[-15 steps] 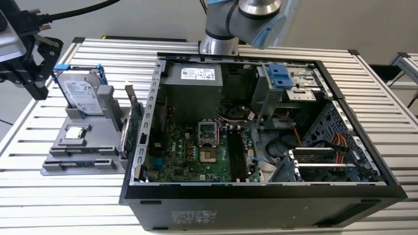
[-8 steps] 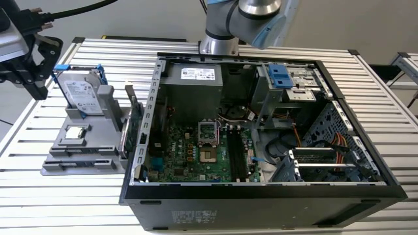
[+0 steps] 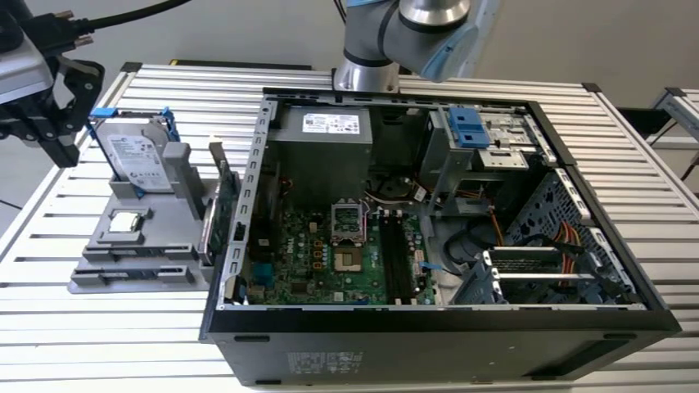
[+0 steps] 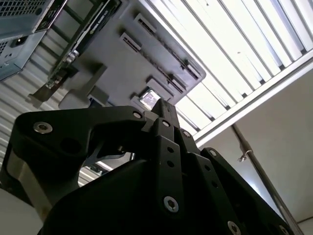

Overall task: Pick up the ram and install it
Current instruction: 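Pick up the ram and move it above insertion slot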

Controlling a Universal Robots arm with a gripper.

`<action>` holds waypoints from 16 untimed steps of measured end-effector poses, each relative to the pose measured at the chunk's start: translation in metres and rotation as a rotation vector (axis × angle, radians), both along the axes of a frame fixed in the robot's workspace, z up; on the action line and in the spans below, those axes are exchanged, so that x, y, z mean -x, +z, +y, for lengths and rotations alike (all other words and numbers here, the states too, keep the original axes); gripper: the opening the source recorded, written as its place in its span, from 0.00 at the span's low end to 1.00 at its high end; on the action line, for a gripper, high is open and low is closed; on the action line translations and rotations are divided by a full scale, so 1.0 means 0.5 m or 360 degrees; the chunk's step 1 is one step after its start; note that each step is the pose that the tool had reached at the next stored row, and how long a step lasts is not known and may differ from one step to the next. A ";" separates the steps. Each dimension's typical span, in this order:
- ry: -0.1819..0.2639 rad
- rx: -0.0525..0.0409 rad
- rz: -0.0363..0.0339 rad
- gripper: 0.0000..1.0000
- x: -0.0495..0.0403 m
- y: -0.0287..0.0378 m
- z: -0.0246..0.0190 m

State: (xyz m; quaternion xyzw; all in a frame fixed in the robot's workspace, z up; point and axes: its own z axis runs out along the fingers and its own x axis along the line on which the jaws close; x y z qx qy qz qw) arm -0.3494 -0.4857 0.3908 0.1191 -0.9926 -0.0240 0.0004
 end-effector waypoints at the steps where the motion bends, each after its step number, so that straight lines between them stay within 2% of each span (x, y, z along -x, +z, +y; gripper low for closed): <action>1: 0.0007 0.0000 0.0000 0.00 0.000 0.000 0.0000; 16: 0.0136 0.0000 0.0000 0.00 0.000 0.000 0.0000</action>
